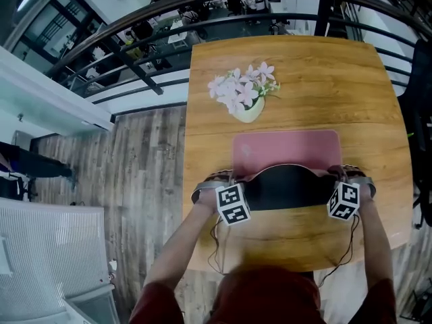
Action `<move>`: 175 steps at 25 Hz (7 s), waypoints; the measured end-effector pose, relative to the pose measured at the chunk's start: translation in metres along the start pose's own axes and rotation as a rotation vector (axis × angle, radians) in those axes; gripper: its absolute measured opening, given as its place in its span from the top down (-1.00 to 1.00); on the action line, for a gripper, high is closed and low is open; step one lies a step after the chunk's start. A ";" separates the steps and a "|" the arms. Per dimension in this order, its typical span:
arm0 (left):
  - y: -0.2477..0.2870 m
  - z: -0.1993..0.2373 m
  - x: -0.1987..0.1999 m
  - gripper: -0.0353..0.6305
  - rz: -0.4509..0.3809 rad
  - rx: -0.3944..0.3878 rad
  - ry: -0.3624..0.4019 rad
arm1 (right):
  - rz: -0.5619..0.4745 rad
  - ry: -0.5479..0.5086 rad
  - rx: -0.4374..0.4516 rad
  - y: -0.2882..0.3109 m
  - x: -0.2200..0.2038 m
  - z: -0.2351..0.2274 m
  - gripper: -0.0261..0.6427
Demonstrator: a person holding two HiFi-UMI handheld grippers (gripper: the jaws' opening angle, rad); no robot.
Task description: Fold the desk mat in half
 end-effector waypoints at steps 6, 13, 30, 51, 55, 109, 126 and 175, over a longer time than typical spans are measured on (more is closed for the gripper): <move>0.008 0.022 0.003 0.70 0.013 0.037 0.014 | -0.001 -0.017 -0.022 0.011 0.003 -0.022 0.76; 0.017 0.048 0.008 0.70 0.025 0.064 0.019 | -0.008 -0.018 -0.052 0.020 0.003 -0.045 0.76; 0.041 0.098 0.015 0.70 0.061 0.113 0.012 | -0.002 -0.006 -0.081 0.050 0.009 -0.093 0.75; 0.037 0.109 0.018 0.24 0.061 0.272 -0.007 | -0.016 0.031 -0.239 0.044 0.006 -0.108 0.22; 0.038 0.112 0.017 0.17 0.068 0.280 -0.015 | -0.025 0.062 -0.260 0.045 0.005 -0.113 0.08; -0.223 -0.040 0.000 0.06 -0.701 0.603 -0.909 | -0.740 0.972 -0.544 -0.255 0.045 0.018 0.02; -0.283 -0.085 0.008 0.36 -0.849 0.790 -0.885 | -0.907 0.994 -0.729 -0.317 0.045 0.052 0.35; -0.303 -0.089 0.004 0.82 -0.935 0.870 -0.856 | -0.935 0.962 -0.774 -0.324 0.049 0.058 0.89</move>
Point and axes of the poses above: the fingertips, and each gripper's own axes: y forward along the fingers, z to its left, x out of its top, the point moved 8 cm from there along -y, backward along the fingers, and after that the axes turned 2 degrees about z, right-handed, at the moved point
